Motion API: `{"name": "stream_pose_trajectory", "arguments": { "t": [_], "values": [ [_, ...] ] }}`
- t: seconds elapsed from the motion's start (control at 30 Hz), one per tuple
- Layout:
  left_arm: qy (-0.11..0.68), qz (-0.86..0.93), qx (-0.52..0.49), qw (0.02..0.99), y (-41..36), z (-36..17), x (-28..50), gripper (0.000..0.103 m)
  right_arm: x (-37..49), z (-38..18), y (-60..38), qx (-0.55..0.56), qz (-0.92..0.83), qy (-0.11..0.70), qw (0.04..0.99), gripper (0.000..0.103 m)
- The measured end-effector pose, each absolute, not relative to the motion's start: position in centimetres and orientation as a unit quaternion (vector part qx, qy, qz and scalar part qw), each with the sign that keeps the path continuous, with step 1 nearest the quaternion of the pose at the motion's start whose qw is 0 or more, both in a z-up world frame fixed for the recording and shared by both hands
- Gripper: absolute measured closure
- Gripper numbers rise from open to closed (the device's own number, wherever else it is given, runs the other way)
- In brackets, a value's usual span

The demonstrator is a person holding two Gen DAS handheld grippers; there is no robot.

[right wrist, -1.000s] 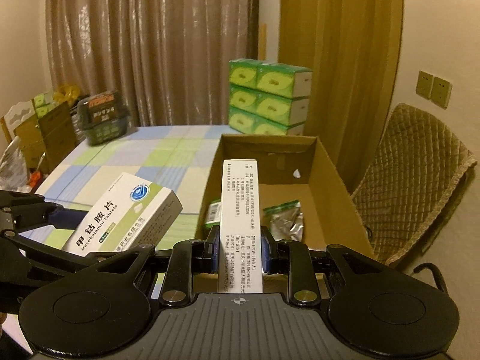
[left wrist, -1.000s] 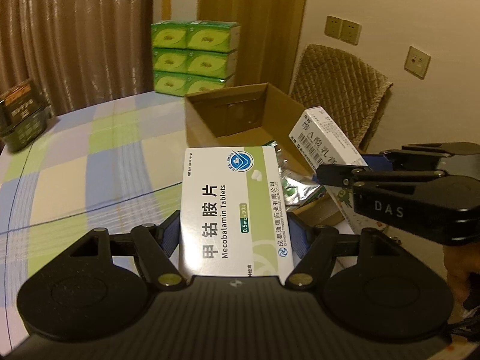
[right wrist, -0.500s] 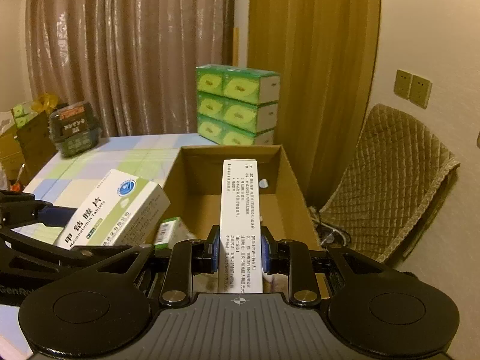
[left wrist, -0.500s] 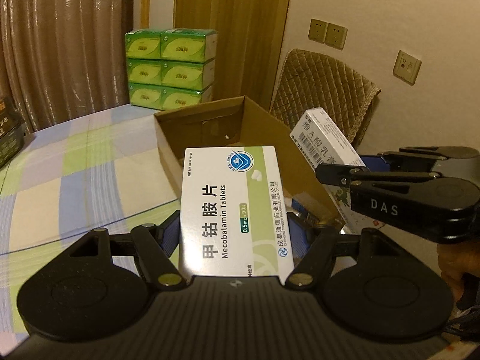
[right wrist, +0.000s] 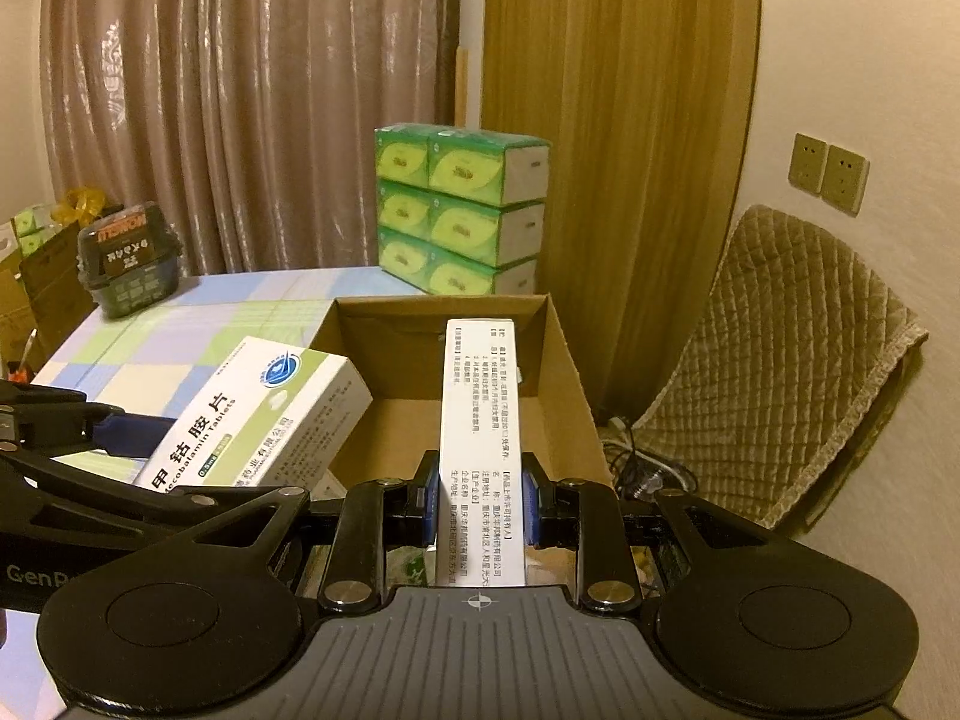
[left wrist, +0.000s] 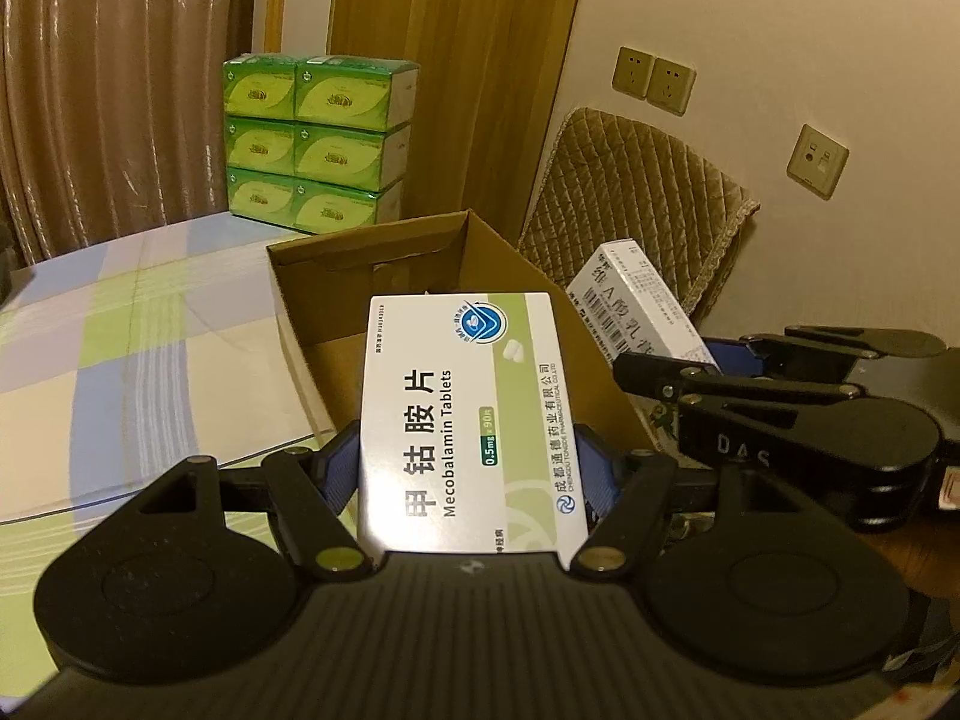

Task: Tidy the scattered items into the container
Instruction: 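Lower both held medicine boxes into the cardboard box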

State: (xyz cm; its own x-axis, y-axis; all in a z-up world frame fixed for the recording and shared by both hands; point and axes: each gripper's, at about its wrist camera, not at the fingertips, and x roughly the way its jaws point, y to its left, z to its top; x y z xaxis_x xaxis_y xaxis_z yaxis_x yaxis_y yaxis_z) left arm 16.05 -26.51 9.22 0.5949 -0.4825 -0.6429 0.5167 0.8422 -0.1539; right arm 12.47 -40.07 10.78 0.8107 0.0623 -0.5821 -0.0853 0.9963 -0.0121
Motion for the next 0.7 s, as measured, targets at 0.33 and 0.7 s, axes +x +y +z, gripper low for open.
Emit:
{"name": "stream_pose_trajectory", "arguments": {
  "t": [0.33,0.7],
  "values": [
    [0.358,-0.279,0.017,0.891,-27.5,8.7,17.9,0.036,14.3,10.3,-41.2,-0.023,0.033,0.307,0.951,0.080],
    [0.362,-0.263,0.004,0.894,-28.1,8.0,21.0,0.036,16.2,9.7,-42.0,-0.026,0.029,0.309,0.950,0.080]
  ]
}}
